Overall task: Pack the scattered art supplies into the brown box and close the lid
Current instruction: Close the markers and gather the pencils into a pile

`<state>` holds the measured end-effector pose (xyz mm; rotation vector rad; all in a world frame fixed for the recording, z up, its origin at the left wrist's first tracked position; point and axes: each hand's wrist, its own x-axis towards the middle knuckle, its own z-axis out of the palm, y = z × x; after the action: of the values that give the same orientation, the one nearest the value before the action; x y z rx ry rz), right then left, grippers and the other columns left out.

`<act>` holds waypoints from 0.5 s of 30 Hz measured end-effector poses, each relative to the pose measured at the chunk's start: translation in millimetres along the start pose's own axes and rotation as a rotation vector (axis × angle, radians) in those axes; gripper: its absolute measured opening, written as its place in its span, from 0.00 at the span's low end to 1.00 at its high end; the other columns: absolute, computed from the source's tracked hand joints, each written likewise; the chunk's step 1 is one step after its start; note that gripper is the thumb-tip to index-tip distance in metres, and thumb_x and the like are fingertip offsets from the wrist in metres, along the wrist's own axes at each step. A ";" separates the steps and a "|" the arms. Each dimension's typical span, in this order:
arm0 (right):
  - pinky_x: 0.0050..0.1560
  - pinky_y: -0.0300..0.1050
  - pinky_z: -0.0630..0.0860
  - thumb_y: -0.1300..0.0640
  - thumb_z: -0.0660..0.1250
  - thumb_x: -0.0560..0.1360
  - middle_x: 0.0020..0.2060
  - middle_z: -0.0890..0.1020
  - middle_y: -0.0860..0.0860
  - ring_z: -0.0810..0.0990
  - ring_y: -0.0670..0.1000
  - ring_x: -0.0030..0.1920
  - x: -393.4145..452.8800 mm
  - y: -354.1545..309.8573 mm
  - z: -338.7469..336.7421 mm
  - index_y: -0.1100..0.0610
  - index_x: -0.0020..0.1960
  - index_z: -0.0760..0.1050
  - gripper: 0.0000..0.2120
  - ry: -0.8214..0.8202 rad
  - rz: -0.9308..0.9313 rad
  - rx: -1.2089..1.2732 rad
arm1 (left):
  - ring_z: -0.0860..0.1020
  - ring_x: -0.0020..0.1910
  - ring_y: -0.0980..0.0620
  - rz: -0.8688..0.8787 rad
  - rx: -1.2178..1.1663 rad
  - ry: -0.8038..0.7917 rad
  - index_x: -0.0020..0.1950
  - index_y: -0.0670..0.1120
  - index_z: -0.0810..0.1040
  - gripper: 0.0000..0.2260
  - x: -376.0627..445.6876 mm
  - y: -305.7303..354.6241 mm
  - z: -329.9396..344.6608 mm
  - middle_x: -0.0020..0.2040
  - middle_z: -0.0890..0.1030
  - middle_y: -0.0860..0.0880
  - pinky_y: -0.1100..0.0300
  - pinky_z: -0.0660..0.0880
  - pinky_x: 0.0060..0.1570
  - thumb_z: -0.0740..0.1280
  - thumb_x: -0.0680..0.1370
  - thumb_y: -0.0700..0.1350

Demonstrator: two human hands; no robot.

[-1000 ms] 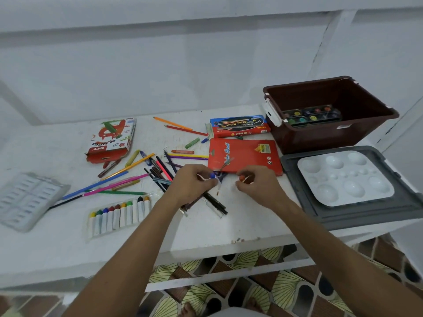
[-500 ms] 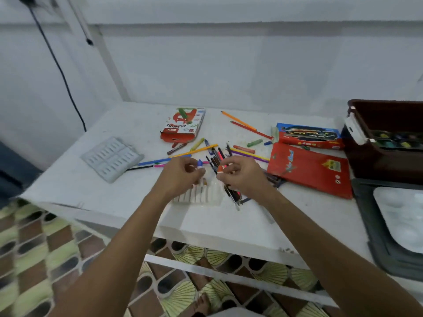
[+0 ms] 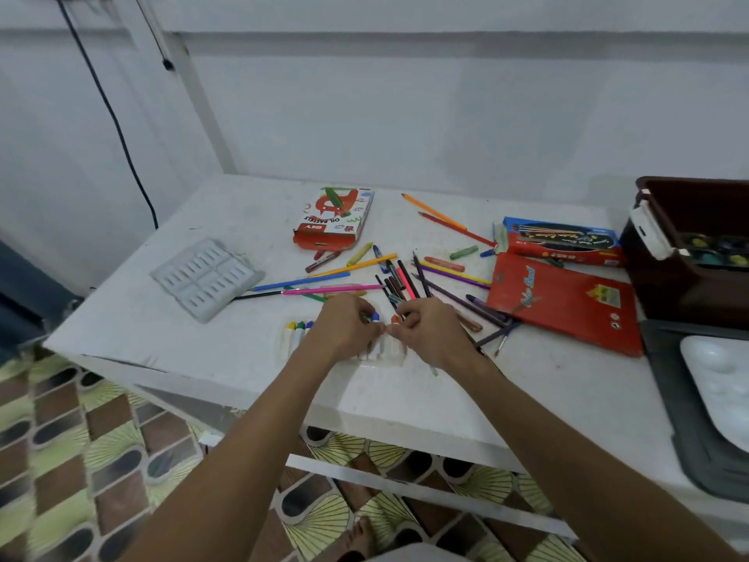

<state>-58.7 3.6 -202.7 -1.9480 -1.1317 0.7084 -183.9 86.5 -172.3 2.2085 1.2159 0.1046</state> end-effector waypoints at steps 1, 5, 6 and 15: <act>0.37 0.26 0.65 0.55 0.72 0.73 0.27 0.74 0.47 0.72 0.40 0.29 -1.1 0.2 -0.2 0.63 0.60 0.77 0.19 -0.011 -0.002 -0.009 | 0.76 0.39 0.54 0.008 0.006 -0.020 0.54 0.43 0.82 0.12 0.6 -0.6 -0.1 0.47 0.83 0.46 0.65 0.69 0.35 0.69 0.76 0.49; 0.31 0.22 0.66 0.56 0.68 0.76 0.36 0.79 0.49 0.73 0.38 0.32 -6.5 -0.7 -6.1 0.61 0.62 0.76 0.16 -0.063 -0.029 -0.129 | 0.76 0.48 0.53 0.033 0.053 -0.059 0.63 0.44 0.78 0.18 3.9 -5.9 0.1 0.56 0.81 0.47 0.63 0.71 0.47 0.68 0.77 0.51; 0.30 0.22 0.66 0.57 0.67 0.76 0.38 0.79 0.50 0.73 0.39 0.32 -7.7 -1.3 -7.4 0.60 0.62 0.76 0.16 -0.081 -0.035 -0.161 | 0.76 0.49 0.53 0.046 0.072 -0.063 0.65 0.46 0.77 0.18 3.5 -6.6 -0.2 0.58 0.80 0.47 0.62 0.71 0.49 0.68 0.76 0.51; 0.32 0.32 0.70 0.58 0.66 0.76 0.30 0.70 0.42 0.71 0.42 0.28 -12.4 -1.9 -9.1 0.59 0.61 0.78 0.14 -0.186 -0.144 -0.318 | 0.73 0.42 0.54 0.172 0.166 -0.119 0.61 0.49 0.80 0.14 -1.0 -6.7 -0.5 0.48 0.80 0.49 0.64 0.68 0.44 0.68 0.77 0.49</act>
<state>-58.3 -9.8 -195.0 -2.0648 -1.5619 0.6743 -189.6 88.6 -175.4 2.4240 1.0010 -0.0604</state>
